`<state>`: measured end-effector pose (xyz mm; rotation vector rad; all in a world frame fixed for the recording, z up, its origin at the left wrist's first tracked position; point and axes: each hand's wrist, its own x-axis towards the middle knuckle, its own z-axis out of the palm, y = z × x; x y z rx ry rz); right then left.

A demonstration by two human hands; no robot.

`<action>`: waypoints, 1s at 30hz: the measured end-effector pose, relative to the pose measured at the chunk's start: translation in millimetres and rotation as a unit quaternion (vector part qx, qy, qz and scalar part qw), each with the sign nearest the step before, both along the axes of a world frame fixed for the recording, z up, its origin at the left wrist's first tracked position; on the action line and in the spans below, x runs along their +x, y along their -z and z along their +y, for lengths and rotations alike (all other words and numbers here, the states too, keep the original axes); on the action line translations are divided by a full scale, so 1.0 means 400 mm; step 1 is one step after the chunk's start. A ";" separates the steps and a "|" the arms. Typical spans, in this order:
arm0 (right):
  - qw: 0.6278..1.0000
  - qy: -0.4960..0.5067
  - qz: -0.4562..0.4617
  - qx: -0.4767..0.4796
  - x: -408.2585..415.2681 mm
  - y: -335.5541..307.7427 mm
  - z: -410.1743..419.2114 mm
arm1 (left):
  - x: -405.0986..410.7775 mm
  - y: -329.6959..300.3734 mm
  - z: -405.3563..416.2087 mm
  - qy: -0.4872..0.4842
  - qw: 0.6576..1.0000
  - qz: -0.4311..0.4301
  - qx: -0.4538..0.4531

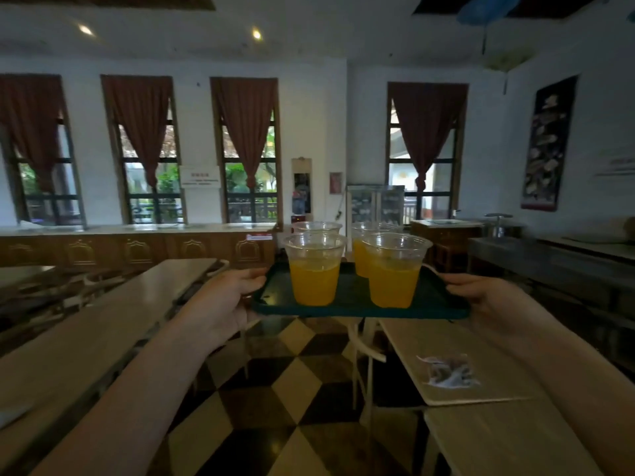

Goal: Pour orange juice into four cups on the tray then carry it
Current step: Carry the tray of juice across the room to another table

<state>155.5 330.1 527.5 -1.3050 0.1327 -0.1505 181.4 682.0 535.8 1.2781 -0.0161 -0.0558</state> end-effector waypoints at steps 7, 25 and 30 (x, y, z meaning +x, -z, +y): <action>0.997 -0.070 -0.001 -0.013 0.146 0.014 0.008 | 0.058 0.023 0.021 -0.054 0.998 0.022 -0.009; 0.990 -0.133 0.000 -0.045 0.542 0.049 0.052 | 0.435 0.078 0.053 -0.125 0.991 0.053 -0.009; 0.990 -0.133 0.001 -0.047 0.710 0.050 0.126 | 0.635 0.082 0.112 -0.116 0.992 0.045 -0.012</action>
